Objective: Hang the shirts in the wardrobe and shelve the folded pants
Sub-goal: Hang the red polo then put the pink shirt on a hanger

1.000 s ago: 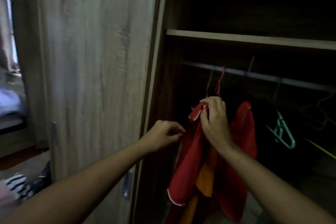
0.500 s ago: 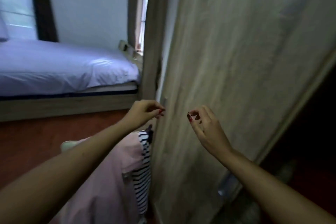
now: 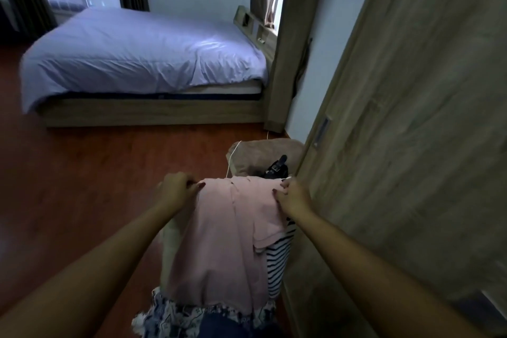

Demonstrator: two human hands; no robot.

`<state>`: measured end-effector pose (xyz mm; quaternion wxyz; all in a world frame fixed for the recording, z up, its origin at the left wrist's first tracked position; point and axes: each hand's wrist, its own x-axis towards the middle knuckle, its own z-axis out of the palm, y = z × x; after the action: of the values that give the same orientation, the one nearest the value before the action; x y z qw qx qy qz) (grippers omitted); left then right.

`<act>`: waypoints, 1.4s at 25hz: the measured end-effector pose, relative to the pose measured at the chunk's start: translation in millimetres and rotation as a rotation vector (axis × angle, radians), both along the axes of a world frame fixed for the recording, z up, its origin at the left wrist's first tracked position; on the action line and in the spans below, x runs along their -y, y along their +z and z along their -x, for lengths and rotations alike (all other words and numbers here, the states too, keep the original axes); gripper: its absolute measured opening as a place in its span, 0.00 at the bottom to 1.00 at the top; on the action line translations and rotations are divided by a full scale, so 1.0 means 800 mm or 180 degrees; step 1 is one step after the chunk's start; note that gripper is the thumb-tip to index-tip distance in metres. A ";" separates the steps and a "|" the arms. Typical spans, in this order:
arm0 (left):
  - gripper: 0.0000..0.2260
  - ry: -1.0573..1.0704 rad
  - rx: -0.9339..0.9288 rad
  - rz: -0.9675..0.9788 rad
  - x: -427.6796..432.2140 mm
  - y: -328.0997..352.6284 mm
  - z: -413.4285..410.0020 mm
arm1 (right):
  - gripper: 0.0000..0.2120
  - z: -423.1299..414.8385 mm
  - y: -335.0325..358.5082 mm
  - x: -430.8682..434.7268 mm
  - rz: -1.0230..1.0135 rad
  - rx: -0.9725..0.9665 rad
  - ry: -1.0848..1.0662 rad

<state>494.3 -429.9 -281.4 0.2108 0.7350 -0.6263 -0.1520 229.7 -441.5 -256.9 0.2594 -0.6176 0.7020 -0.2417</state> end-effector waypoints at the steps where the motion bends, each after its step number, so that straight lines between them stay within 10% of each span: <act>1: 0.10 0.0093 -0.0097 0.0083 0.000 0.001 0.001 | 0.15 -0.001 -0.005 0.005 -0.0020 0.0092 -0.0184; 12: 0.21 0.0002 0.0007 -0.1101 0.050 0.002 0.017 | 0.06 0.009 -0.011 0.007 0.0642 -0.0163 -0.0348; 18: 0.11 -0.0187 -0.2830 0.0336 0.009 0.035 0.016 | 0.05 0.006 0.009 0.002 0.0485 0.0527 -0.0236; 23: 0.12 -0.0614 -0.4427 0.0296 -0.027 0.071 -0.008 | 0.12 0.010 -0.002 -0.003 0.0316 0.0272 0.0095; 26: 0.16 -0.0608 -0.3964 -0.0226 -0.041 0.056 -0.007 | 0.23 -0.005 0.003 -0.004 0.0444 0.0122 0.0711; 29: 0.26 -0.0631 -0.3531 -0.0678 -0.055 0.031 -0.006 | 0.14 -0.025 0.014 -0.012 0.0525 0.0204 0.0668; 35: 0.11 -0.0692 -0.3146 -0.0840 -0.076 0.019 -0.021 | 0.10 -0.042 0.048 -0.026 -0.0983 0.1449 0.0829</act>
<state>510.7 -369.4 -266.4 0.3698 0.5267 -0.5002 -0.5794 263.3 -420.7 -218.7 0.5297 -0.5857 0.5692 -0.2289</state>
